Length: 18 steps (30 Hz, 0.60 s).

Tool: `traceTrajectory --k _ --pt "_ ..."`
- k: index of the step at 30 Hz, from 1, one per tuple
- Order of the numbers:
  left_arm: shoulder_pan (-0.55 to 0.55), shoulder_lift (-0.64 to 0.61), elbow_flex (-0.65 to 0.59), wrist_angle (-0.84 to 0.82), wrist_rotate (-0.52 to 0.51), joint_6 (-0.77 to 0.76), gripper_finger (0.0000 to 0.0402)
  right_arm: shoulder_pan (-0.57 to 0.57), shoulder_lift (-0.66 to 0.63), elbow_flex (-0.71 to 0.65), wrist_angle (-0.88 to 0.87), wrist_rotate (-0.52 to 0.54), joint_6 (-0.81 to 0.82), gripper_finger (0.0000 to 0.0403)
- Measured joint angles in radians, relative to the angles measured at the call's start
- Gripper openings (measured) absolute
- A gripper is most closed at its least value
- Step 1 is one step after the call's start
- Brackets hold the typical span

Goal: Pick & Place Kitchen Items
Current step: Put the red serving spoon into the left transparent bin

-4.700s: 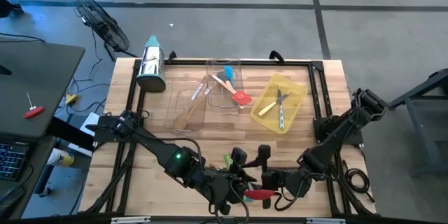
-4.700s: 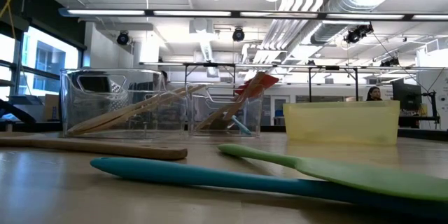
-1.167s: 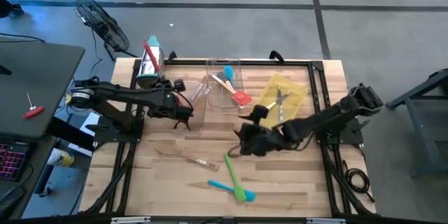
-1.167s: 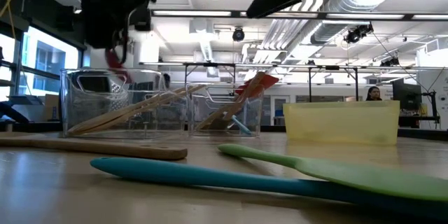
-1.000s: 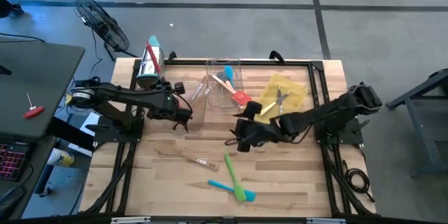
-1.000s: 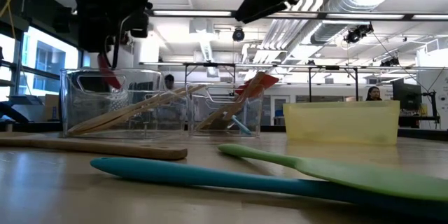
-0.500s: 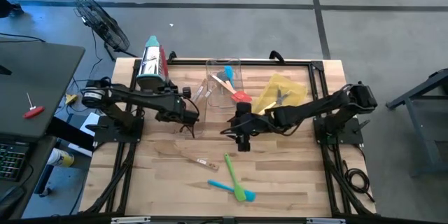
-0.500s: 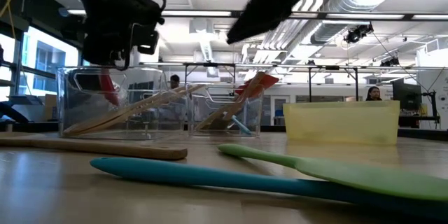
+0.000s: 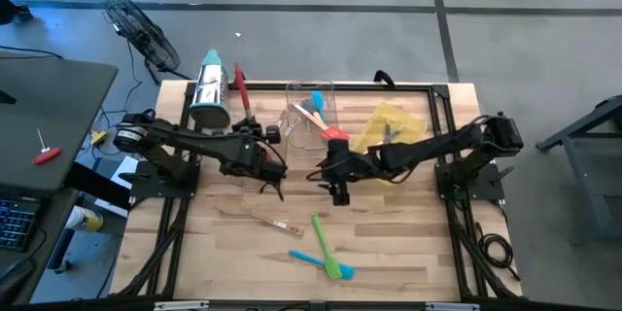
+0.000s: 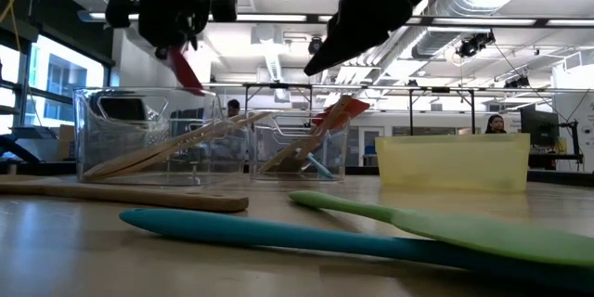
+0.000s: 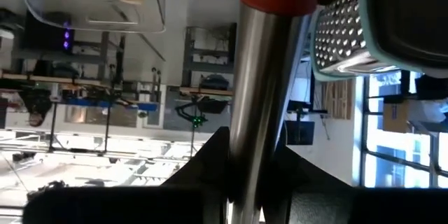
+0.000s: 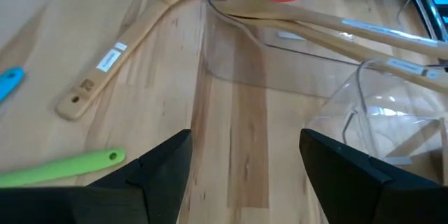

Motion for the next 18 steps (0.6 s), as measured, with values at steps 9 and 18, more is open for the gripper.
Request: traceTrajectory --k 9,18 --pt "0.001 0.052 -0.056 0.087 -0.014 0.033 0.0042 -0.018 0.000 0.000 0.009 -0.045 -0.009 0.0257" --pt "0.001 0.126 -0.061 0.228 -0.037 0.037 0.0042 -0.018 0.000 0.001 0.008 -0.045 -0.008 0.0257"
